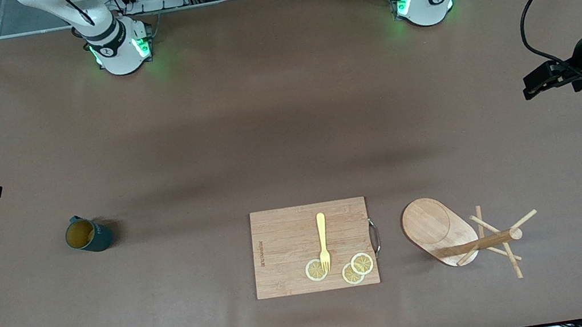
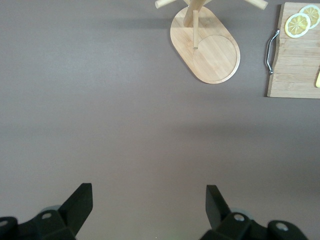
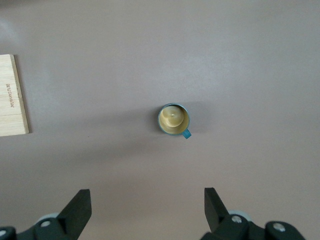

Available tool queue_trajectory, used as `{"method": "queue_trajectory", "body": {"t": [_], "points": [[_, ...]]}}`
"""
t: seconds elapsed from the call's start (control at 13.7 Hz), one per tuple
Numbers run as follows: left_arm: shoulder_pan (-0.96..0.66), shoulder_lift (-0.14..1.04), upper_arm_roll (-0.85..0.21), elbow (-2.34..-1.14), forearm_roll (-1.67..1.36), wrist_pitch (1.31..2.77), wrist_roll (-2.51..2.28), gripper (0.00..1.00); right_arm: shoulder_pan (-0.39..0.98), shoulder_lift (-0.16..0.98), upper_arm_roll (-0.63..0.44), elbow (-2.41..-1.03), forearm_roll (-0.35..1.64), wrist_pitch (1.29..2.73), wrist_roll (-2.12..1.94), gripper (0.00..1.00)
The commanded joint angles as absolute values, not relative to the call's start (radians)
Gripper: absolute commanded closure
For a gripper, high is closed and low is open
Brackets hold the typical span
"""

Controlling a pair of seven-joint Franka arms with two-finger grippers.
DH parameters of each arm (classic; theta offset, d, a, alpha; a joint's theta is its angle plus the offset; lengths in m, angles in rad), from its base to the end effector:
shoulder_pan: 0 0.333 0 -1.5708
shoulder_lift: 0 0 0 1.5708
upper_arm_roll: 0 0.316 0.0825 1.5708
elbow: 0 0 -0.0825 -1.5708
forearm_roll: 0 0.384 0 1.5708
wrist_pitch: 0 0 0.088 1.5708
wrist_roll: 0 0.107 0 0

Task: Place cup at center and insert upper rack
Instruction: 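Reach the right gripper down toward the teal mug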

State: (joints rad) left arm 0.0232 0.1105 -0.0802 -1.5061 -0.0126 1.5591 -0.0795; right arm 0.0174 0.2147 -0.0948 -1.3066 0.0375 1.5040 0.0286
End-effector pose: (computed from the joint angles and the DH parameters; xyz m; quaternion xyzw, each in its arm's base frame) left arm 0.5850 -0.0322 0.5911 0.9995 0.0115 -0.0292 0.0087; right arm 0.6123 -0.0362 0.6176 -0.9986 0.0509 0.0080 0.0088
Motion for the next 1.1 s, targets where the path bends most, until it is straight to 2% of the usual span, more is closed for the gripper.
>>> {"method": "queue_trajectory", "body": {"t": [0.0,0.29,0.66,1.03], "points": [[0.023,0.112,-0.080,-1.496,0.012,1.542,-0.071,0.00,0.009,0.186,-0.094,-1.372,0.052,1.506,0.026,0.00],[0.020,0.112,-0.080,-1.494,0.015,1.543,-0.071,0.00,0.009,0.137,-0.094,-1.465,0.043,1.509,0.026,0.00],[0.015,0.117,-0.089,-1.500,0.015,1.528,-0.086,0.00,0.009,0.124,-0.094,-1.477,0.040,1.514,0.026,0.00],[-0.014,0.118,-0.100,-1.497,0.021,1.528,-0.132,0.00,0.017,0.137,-0.092,-1.592,0.041,1.686,0.025,0.00]]}}
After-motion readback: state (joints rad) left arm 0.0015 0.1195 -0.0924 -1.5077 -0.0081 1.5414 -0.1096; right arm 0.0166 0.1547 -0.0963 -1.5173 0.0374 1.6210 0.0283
